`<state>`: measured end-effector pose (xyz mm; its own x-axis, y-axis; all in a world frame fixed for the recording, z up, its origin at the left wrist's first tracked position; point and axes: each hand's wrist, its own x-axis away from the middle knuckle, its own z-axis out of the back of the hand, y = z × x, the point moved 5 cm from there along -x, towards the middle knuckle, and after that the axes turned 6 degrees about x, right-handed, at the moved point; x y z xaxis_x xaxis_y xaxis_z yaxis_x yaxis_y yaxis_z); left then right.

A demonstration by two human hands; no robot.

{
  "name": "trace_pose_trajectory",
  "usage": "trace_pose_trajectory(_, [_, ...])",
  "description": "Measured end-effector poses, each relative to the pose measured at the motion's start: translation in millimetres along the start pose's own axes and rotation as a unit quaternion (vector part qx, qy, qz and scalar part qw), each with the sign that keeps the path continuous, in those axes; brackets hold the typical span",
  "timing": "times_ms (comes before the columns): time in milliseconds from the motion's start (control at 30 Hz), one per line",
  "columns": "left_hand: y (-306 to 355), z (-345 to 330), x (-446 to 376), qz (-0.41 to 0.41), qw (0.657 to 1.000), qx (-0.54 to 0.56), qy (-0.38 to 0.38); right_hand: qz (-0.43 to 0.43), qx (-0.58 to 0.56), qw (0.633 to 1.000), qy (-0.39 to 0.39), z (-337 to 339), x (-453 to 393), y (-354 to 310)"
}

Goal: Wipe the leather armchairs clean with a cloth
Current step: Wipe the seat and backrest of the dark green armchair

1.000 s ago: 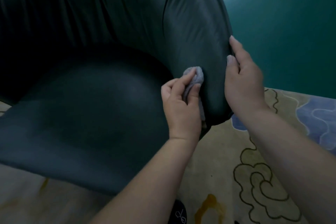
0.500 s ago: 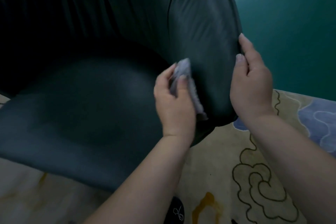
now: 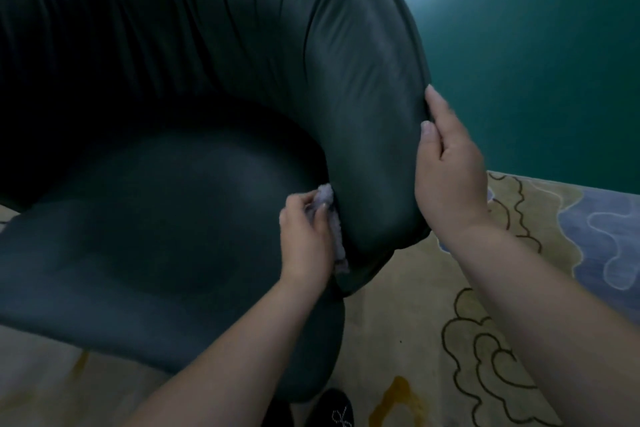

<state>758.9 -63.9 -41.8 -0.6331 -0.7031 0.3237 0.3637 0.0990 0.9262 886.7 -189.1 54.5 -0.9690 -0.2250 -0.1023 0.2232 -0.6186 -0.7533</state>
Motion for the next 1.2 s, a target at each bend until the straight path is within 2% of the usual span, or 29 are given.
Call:
trace_pose_trajectory(100, [41.0,-8.9,24.8,-0.152,0.982,0.083,0.074,0.004,-0.001,1.0,0.007,0.1,-0.7,0.2])
trace_pose_trajectory(167, [54.5,-23.8,40.2,-0.248,0.964,0.062,0.069,0.008,-0.001,1.0,0.012,-0.4,-0.5,0.9])
trace_pose_trajectory(200, [53.3,-29.2,42.0,-0.266,0.961,0.049,0.064,0.008,-0.003,1.0,0.011,-0.7,-0.7,1.7])
trace_pose_trajectory(300, [43.6,-27.5,33.4,-0.241,0.968,0.036,0.062,0.0,-0.021,1.0,-0.001,-0.7,-1.4,3.7])
trace_pose_trajectory(367, [41.7,-21.9,26.8,-0.228,0.973,0.007,0.026,-0.005,-0.023,1.0,-0.007,-0.1,-1.2,2.6])
trace_pose_trajectory(533, [31.9,13.9,3.3,-0.081,0.988,-0.117,-0.063,-0.01,0.025,0.997,-0.066,7.8,-3.6,-7.5])
trace_pose_trajectory(800, [61.1,66.7,51.2,-0.034,0.983,-0.135,-0.116,-0.011,0.111,0.985,-0.128,43.3,58.2,-19.3])
trace_pose_trajectory(967, [81.9,90.9,95.1,-0.088,0.959,-0.236,-0.132,-0.052,0.151,0.973,-0.164,73.9,113.3,-12.5])
trace_pose_trajectory(1067, [96.4,95.0,113.9,-0.139,0.921,-0.326,-0.159,-0.067,0.19,0.96,-0.194,89.0,144.6,-9.6])
trace_pose_trajectory(1200, [111.7,90.3,132.7,-0.162,0.894,-0.359,-0.213,-0.071,0.223,0.953,-0.191,110.9,172.7,-18.6])
